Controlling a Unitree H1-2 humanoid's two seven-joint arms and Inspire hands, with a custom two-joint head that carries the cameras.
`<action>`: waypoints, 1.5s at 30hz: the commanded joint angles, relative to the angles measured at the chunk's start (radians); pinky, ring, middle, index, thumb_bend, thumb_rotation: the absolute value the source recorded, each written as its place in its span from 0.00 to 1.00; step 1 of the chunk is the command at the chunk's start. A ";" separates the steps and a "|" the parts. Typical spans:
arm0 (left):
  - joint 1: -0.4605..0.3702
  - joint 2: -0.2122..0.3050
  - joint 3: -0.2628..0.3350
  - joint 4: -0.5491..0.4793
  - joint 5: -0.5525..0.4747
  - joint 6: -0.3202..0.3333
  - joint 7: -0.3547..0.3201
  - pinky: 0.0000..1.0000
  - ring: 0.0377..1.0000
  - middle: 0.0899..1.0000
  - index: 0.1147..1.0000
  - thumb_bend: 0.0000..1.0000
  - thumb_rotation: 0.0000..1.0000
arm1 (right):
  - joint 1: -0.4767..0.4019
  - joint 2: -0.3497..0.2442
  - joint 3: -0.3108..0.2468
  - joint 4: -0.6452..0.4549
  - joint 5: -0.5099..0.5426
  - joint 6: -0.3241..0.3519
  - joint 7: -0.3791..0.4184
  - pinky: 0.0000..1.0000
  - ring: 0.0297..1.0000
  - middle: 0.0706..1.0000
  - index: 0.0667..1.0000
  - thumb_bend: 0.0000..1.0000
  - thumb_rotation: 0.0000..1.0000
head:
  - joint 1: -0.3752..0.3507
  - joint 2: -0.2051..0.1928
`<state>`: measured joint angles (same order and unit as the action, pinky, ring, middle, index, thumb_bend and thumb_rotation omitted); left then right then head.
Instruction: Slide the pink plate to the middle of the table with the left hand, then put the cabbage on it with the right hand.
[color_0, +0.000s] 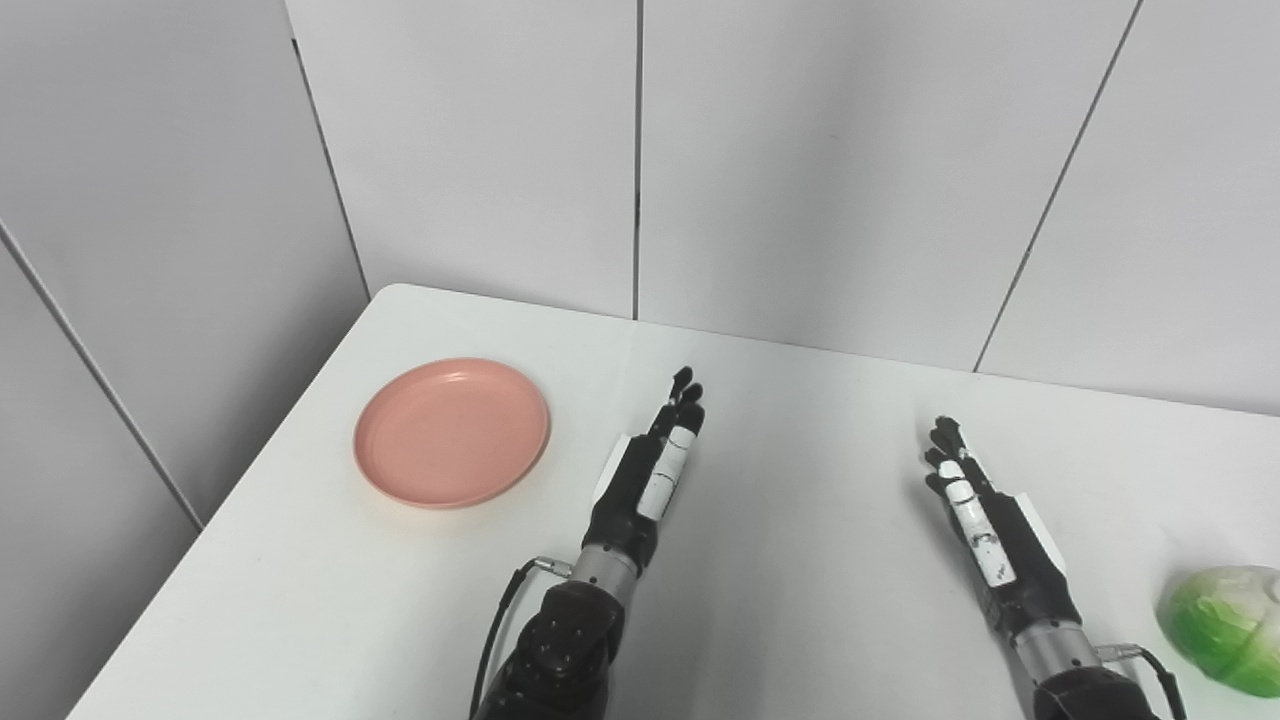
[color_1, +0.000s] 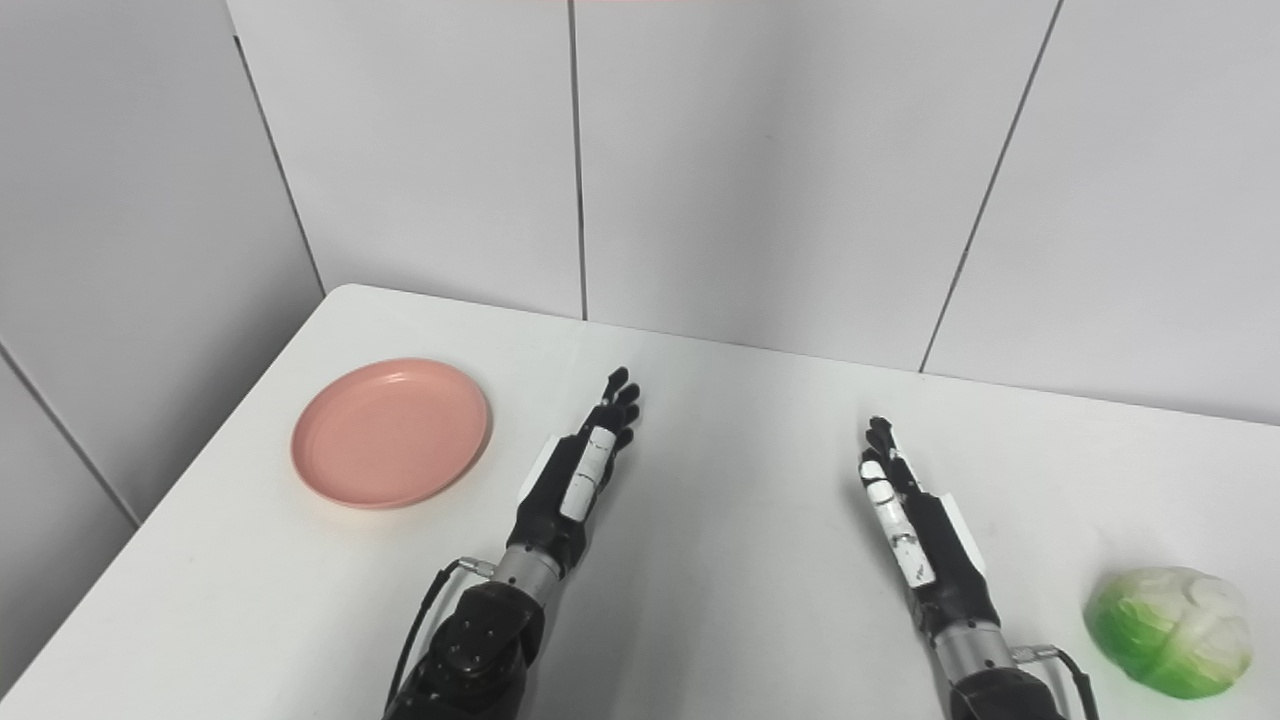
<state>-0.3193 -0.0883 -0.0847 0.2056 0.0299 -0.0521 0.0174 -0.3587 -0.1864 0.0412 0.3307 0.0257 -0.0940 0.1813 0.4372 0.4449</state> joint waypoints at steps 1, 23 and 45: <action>-0.027 0.000 0.010 -0.071 -0.010 -0.011 -0.005 1.00 1.00 1.00 1.00 0.88 1.00 | 0.002 -0.010 -0.006 0.002 -0.006 0.033 -0.001 1.00 0.98 1.00 1.00 0.39 1.00 | 0.000 0.001; -0.062 0.093 0.174 -0.347 -0.085 0.026 0.018 0.98 0.98 1.00 1.00 0.89 1.00 | -0.004 -0.014 -0.005 0.019 -0.009 0.032 0.001 1.00 0.99 1.00 1.00 0.40 1.00 | -0.003 0.000; -0.092 0.177 0.350 -0.378 -0.179 -0.003 0.077 1.00 0.99 1.00 1.00 0.84 1.00 | -0.003 -0.017 -0.002 0.027 -0.005 0.009 0.012 1.00 0.99 1.00 1.00 0.43 1.00 | -0.010 0.002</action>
<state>-0.3694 0.0618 0.2532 -0.1571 -0.1408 -0.0133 0.0850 -0.3622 -0.1886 0.0420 0.3392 0.0252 -0.0988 0.1863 0.4280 0.4464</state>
